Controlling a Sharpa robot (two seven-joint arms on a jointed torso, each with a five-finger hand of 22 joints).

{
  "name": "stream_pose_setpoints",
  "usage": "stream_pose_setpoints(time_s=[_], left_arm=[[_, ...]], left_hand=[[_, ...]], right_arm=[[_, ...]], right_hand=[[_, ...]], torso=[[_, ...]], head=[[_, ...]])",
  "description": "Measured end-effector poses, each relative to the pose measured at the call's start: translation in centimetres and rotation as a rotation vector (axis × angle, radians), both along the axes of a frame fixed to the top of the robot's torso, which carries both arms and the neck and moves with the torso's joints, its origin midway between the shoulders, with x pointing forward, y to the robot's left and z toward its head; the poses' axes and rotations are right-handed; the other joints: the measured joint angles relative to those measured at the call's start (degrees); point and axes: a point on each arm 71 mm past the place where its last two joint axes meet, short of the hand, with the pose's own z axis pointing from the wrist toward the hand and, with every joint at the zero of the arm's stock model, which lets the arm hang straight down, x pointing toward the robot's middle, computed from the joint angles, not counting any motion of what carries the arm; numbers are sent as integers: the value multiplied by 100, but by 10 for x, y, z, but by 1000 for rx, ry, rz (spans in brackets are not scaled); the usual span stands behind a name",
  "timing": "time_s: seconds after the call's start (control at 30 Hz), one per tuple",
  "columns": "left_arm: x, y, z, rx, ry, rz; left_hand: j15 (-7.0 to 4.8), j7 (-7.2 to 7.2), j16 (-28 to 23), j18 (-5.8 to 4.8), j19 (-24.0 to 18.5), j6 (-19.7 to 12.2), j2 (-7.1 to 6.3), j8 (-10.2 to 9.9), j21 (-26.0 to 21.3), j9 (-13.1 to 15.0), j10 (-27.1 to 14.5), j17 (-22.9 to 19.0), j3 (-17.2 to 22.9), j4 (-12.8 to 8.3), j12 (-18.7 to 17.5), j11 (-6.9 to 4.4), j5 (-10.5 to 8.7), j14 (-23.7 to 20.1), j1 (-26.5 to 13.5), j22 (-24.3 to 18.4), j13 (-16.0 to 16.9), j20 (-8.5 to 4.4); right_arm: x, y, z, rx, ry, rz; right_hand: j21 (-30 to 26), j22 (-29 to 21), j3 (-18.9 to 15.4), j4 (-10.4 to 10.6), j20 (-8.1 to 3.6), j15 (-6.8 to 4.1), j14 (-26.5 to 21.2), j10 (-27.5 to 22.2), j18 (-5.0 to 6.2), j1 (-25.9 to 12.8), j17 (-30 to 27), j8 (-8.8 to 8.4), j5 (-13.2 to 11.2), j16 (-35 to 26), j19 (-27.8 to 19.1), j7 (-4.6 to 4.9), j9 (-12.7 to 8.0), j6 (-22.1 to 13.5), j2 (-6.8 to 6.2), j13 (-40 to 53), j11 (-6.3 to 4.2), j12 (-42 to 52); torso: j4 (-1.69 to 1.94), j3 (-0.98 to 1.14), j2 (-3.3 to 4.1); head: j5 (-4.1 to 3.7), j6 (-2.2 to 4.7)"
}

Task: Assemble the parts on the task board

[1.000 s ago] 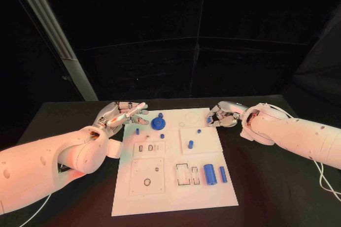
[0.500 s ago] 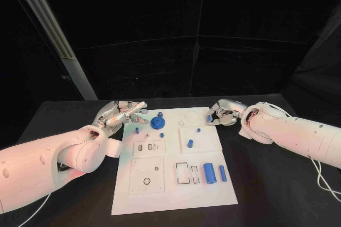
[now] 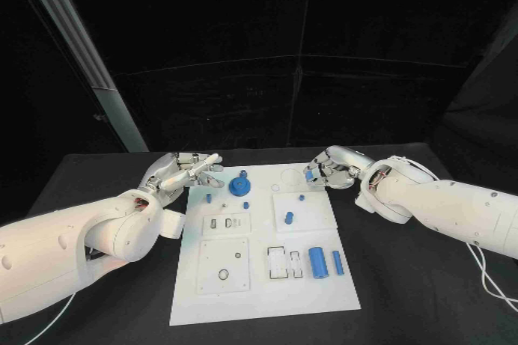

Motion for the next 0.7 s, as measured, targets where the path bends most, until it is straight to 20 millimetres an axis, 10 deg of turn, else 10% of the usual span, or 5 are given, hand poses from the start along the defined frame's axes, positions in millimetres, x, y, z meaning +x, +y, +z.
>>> stream_pose_setpoints(time_s=[0.7], left_arm=[[16,18,3,22,-26,65]], left_hand=[[20,0,0,0,0,0,24,0,0,0,0,28,7,-39,0,0,0,-20,25,0,0,0]], right_arm=[[-37,152,2,-27,37,165]], right_hand=[[0,-75,152,49,0,1,0,-52,0,-226,0,-1,-168,0,0,-7,-4,-8,-13,-16,11,-100]], torso=[[70,-107,-176]], head=[[303,-241]])
